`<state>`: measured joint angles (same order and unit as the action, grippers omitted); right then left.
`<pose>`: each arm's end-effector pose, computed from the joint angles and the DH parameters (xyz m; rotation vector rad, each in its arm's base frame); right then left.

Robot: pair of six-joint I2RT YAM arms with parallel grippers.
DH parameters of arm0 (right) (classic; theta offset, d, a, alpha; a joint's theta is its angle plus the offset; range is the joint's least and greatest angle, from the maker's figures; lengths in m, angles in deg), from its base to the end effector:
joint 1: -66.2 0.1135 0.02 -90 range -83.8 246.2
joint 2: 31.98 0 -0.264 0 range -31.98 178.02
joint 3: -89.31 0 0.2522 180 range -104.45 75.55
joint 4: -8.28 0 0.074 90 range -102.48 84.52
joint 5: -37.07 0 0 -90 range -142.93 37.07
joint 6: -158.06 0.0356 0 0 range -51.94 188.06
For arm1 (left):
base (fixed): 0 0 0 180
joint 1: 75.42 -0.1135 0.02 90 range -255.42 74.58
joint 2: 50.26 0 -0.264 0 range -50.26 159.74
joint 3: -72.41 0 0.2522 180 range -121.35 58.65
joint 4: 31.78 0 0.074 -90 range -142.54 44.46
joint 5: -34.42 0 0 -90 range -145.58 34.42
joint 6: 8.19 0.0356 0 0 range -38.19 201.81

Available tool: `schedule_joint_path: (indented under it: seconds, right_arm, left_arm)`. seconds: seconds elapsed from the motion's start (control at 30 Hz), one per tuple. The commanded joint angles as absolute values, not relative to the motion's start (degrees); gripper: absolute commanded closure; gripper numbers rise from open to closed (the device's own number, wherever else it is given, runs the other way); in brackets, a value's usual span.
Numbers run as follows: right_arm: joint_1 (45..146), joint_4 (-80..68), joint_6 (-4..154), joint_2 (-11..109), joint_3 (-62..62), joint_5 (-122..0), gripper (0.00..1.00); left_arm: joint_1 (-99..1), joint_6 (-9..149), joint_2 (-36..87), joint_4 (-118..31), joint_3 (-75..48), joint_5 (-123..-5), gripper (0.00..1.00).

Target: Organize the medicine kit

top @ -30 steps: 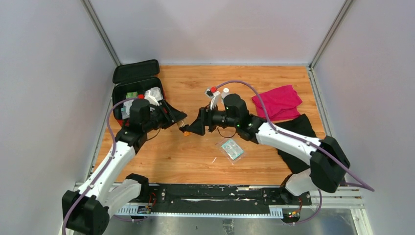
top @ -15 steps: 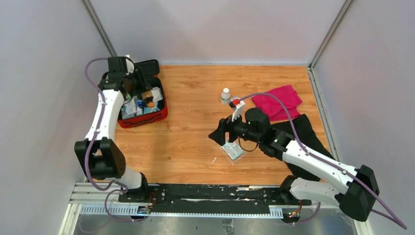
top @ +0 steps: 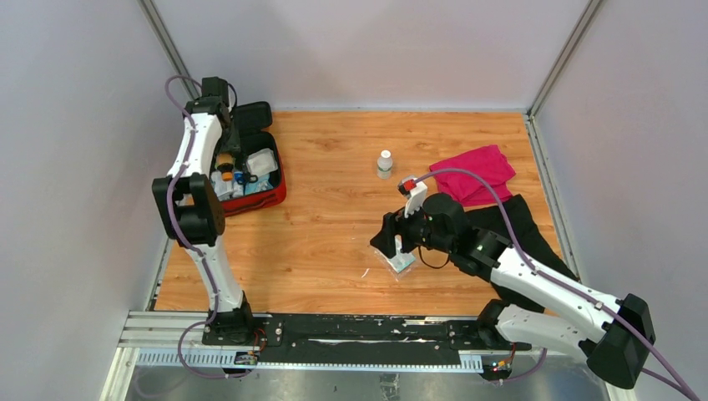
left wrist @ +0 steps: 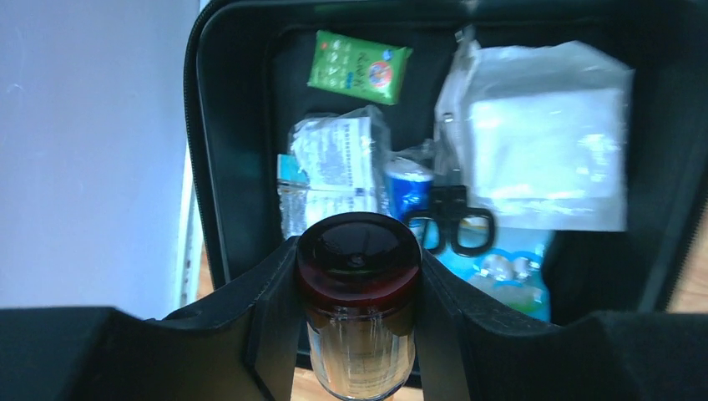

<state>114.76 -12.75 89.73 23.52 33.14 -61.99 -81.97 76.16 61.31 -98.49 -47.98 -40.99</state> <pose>0.1447 0.1724 0.2960 -0.5847 1.9613 0.9500 0.4201 0.0573 0.3058 -0.3664 2.5399 0.3341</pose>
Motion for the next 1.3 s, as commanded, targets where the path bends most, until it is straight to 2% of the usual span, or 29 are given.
schedule_joint_path:
  seconds: [0.0,0.2,0.47,0.67,0.9,1.1,1.27]
  right_arm:
    - [114.1,-15.0,90.6,21.7,36.1,-58.9,0.24]
    - [114.1,-15.8,90.0,21.6,36.7,-58.5,0.24]
    - [114.1,-17.0,90.1,21.2,37.0,-57.7,0.24]
    - [114.1,-18.0,90.3,20.2,37.2,-57.0,0.24]
    - [114.1,-18.6,90.6,19.5,37.4,-55.8,0.24]
    - [114.0,-19.6,91.0,18.1,37.8,-52.0,0.24]
    - [113.7,-20.5,91.8,17.2,37.3,-42.9,0.23]
  left_arm:
    - [-83.1,80.3,65.5,-101.4,-50.8,-34.0,0.88]
    - [-84.1,79.7,71.1,-101.3,-52.8,-30.0,0.87]
    - [-84.8,78.3,76.3,-101.1,-54.6,-26.1,0.72]
    - [-84.9,77.4,78.5,-101.0,-54.5,-25.5,0.48]
    - [-84.8,76.8,74.8,-101.1,-53.6,-27.8,0.24]
    - [-84.5,74.7,66.7,-100.9,-51.0,-34.8,0.21]
    - [-83.3,71.6,55.6,-96.5,-43.8,-45.1,0.20]
